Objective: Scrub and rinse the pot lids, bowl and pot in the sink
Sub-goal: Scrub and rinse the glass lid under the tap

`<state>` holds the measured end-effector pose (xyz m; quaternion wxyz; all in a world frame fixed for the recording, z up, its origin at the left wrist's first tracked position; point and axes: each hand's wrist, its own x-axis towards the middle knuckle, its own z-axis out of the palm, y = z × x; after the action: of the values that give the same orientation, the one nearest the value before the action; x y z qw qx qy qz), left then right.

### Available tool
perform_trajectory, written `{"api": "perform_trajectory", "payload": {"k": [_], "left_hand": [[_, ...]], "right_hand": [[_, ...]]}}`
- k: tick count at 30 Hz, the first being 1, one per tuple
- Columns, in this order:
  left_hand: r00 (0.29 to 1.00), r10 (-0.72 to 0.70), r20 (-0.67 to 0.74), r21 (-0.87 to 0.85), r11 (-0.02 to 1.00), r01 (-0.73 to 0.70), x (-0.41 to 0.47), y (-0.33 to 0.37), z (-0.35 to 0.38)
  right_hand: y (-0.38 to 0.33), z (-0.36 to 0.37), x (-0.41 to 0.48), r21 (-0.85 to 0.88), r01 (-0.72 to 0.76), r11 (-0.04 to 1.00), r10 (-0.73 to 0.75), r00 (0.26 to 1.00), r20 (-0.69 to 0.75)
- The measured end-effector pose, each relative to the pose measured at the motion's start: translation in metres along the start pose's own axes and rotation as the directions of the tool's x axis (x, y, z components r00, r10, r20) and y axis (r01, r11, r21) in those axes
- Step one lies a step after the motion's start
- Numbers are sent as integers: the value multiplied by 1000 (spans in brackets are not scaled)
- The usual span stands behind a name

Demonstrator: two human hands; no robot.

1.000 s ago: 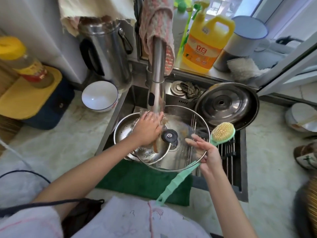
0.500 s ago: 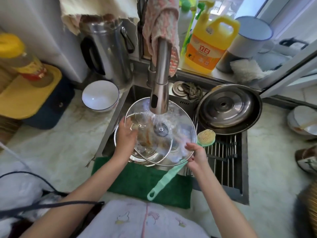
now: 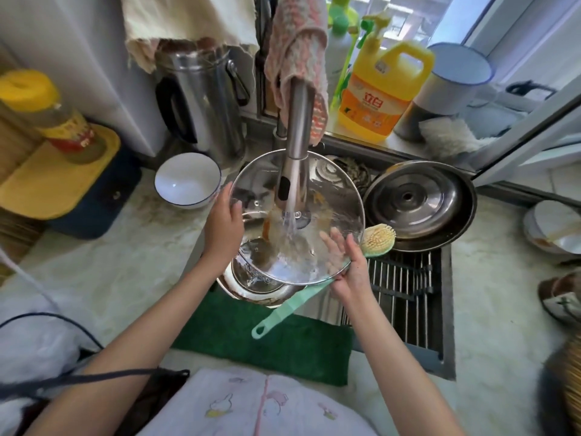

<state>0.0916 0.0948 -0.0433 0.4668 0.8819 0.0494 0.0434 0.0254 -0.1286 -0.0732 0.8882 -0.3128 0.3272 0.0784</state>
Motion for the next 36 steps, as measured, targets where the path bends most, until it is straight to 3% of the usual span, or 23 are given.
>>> {"api": "perform_trajectory", "payload": {"k": [3,5,7,9,11,12,15,16,18,20,21,22,23,27,29,31,34,36], "left_hand": [[999,37,21,495,868,-43,-3,7,22],[990,29,136,628,771,-109,-19,20,42],[938,26,347,553,802,-226,-41,36,68],[810,146,568,406,806,-431,-51,50,90],[695,294,657,317,729,-607,-34,53,101],[677,288,677,317,716,-622,-20,51,103],[812,90,576,476,771,-423,7,43,102],[813,42,581,496,774,-394,0,44,104],[697,154,700,374,752,-542,-31,55,110],[465,357,810,84,715,-694,-57,70,113],[399,412,819,2,693,-721,-60,72,117],[398,429,811,0,680,-733,-53,70,119],[443,403,800,70,672,-738,-42,65,120],[721,117,683,470,685,-557,-4,26,101],[760,61,647,509,708,-489,-14,21,93],[696,171,697,362,754,-547,-38,30,98],[497,471,729,42,694,-719,-58,50,112],[469,510,721,29,654,-756,-43,46,113]], "right_hand": [[-13,6,-13,-38,88,995,-88,996,3],[-21,9,-25,-74,169,983,-172,985,-27],[-25,10,-32,-84,191,978,-197,978,-62],[-27,9,-42,-116,188,975,-197,978,-74],[-30,6,-49,-129,170,977,-183,978,-99],[-32,2,-51,-137,163,977,-180,976,-122],[-39,-4,-59,-119,142,983,-164,966,-202],[-39,-7,-60,-108,140,984,-161,964,-214],[-37,-10,-61,-118,110,987,-135,962,-235],[-31,-10,-59,-140,83,987,-119,954,-274],[-30,-9,-60,-135,83,987,-118,951,-286],[-29,-8,-60,-117,84,990,-114,953,-281],[-29,-8,-61,-105,82,991,-108,957,-270],[-34,-14,-63,-139,80,987,-111,967,-231],[-37,-15,-64,-167,91,982,-129,964,-234],[-37,-8,-67,-219,85,972,-137,962,-234],[-34,4,-72,-269,72,961,-140,959,-245],[-36,6,-74,-282,69,957,-139,962,-235]]}}
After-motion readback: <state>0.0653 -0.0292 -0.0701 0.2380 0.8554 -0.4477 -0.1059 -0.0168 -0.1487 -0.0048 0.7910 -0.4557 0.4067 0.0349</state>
